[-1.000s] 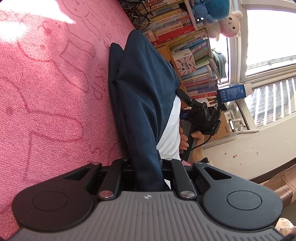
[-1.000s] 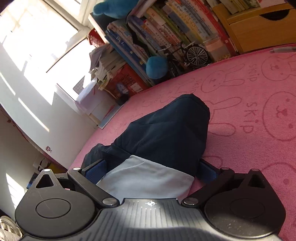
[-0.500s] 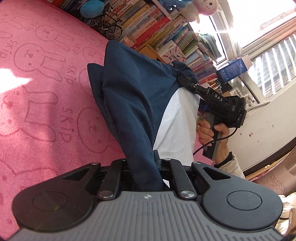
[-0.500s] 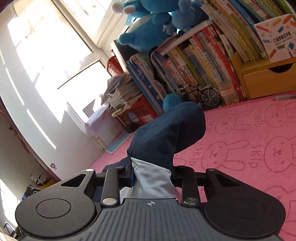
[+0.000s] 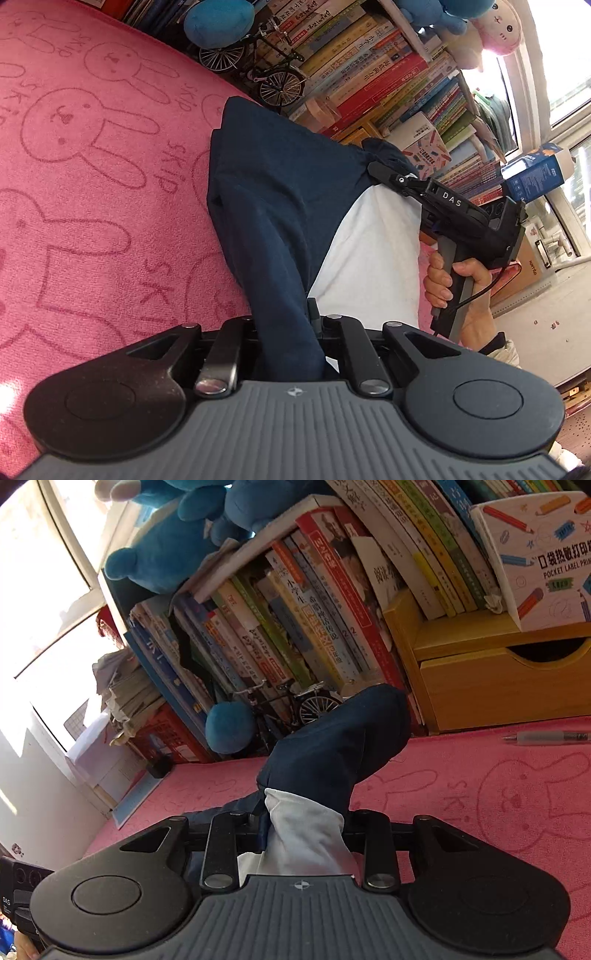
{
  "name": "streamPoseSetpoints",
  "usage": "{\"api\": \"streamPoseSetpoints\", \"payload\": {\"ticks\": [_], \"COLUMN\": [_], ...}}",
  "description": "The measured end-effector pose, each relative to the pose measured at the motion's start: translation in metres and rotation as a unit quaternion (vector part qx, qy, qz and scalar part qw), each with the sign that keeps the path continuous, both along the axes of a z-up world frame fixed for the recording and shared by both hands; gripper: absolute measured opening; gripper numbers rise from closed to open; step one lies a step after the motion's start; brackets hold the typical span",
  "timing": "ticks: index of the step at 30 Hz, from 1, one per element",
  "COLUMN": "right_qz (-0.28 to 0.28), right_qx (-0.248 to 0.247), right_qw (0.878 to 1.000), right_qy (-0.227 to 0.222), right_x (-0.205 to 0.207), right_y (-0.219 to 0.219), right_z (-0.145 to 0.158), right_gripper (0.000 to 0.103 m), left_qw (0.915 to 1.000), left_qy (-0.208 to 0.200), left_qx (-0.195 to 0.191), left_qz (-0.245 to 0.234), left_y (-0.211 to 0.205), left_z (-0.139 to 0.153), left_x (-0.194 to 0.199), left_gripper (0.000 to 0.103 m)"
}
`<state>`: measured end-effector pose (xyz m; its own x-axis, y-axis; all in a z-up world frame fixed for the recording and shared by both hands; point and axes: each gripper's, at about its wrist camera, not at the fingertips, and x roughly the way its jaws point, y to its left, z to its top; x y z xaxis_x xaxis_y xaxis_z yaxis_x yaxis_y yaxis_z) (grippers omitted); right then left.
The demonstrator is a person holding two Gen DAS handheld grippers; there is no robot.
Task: Fold clothes
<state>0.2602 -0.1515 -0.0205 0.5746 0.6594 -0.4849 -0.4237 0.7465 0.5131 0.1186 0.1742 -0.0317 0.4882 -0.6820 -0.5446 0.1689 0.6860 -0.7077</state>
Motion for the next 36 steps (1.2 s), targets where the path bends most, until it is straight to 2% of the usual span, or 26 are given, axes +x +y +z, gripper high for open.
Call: {"api": "streamPoseSetpoints", "payload": {"ticks": [1, 4, 9, 11, 13, 14, 15, 16, 17, 18, 19, 20, 21, 24, 26, 31, 36], "right_qz": [-0.001, -0.004, 0.009, -0.002, -0.024, -0.034, -0.036, -0.037, -0.034, -0.031, -0.031, -0.031, -0.031, -0.013, 0.006, 0.052, 0.097], "right_qx": [-0.002, -0.009, -0.038, -0.026, -0.036, -0.047, -0.062, -0.077, -0.093, -0.109, -0.125, -0.142, -0.154, -0.179, -0.184, -0.202, -0.226], "right_qw": [1.000, 1.000, 0.999, 1.000, 0.999, 0.998, 0.997, 0.996, 0.994, 0.992, 0.989, 0.986, 0.982, 0.974, 0.971, 0.962, 0.952], "right_qy": [0.004, 0.017, -0.015, -0.015, -0.011, -0.009, -0.017, -0.026, -0.041, -0.057, -0.072, -0.086, -0.101, -0.141, -0.153, -0.174, -0.182], "right_x": [0.003, 0.011, 0.006, 0.003, -0.005, -0.011, -0.019, -0.027, -0.039, -0.051, -0.065, -0.079, -0.093, -0.143, -0.173, -0.241, -0.284], "right_y": [-0.001, -0.003, -0.003, -0.003, -0.002, -0.002, -0.002, -0.002, -0.004, -0.005, -0.007, -0.009, -0.010, -0.010, -0.005, 0.017, 0.037], "right_z": [-0.008, -0.030, -0.046, -0.047, -0.041, -0.036, -0.030, -0.024, -0.018, -0.011, -0.006, -0.001, 0.004, 0.014, 0.018, 0.027, 0.024], "right_gripper": [0.036, 0.043, 0.057, 0.062, 0.076, 0.089, 0.097, 0.098, 0.099, 0.102, 0.103, 0.103, 0.103, 0.103, 0.103, 0.103, 0.103], "left_qw": [0.9999, 1.0000, 0.9995, 0.9993, 0.9996, 0.9998, 0.9998, 0.9989, 0.9970, 0.9939, 0.9887, 0.9818, 0.9736, 0.9566, 0.9592, 0.9576, 0.9559], "left_qy": [-0.001, -0.002, -0.010, -0.015, -0.012, -0.016, -0.020, -0.032, -0.045, -0.057, -0.065, -0.071, -0.077, -0.091, -0.083, -0.093, -0.103], "left_qx": [-0.010, -0.006, -0.031, -0.034, -0.026, -0.014, -0.001, 0.033, 0.063, 0.094, 0.134, 0.174, 0.212, 0.274, 0.267, 0.269, 0.272], "left_qz": [-0.002, -0.007, -0.008, -0.008, -0.002, -0.001, 0.000, 0.000, 0.002, 0.004, 0.014, 0.024, 0.034, 0.038, 0.043, 0.044, 0.044], "left_y": [0.003, 0.002, 0.008, 0.009, 0.008, 0.006, 0.005, 0.001, -0.002, -0.005, -0.010, -0.013, -0.017, -0.021, -0.018, -0.030, -0.043], "left_z": [-0.003, -0.012, -0.017, -0.018, -0.014, -0.009, -0.004, 0.004, 0.011, 0.018, 0.025, 0.029, 0.033, 0.036, 0.036, 0.039, 0.041], "left_x": [0.001, 0.006, 0.008, 0.007, 0.003, 0.000, -0.004, -0.012, -0.020, -0.027, -0.037, -0.044, -0.051, -0.071, -0.082, -0.104, -0.125], "left_gripper": [0.013, 0.020, 0.020, 0.020, 0.022, 0.024, 0.030, 0.035, 0.049, 0.079, 0.097, 0.102, 0.103, 0.102, 0.102, 0.102, 0.102]}}
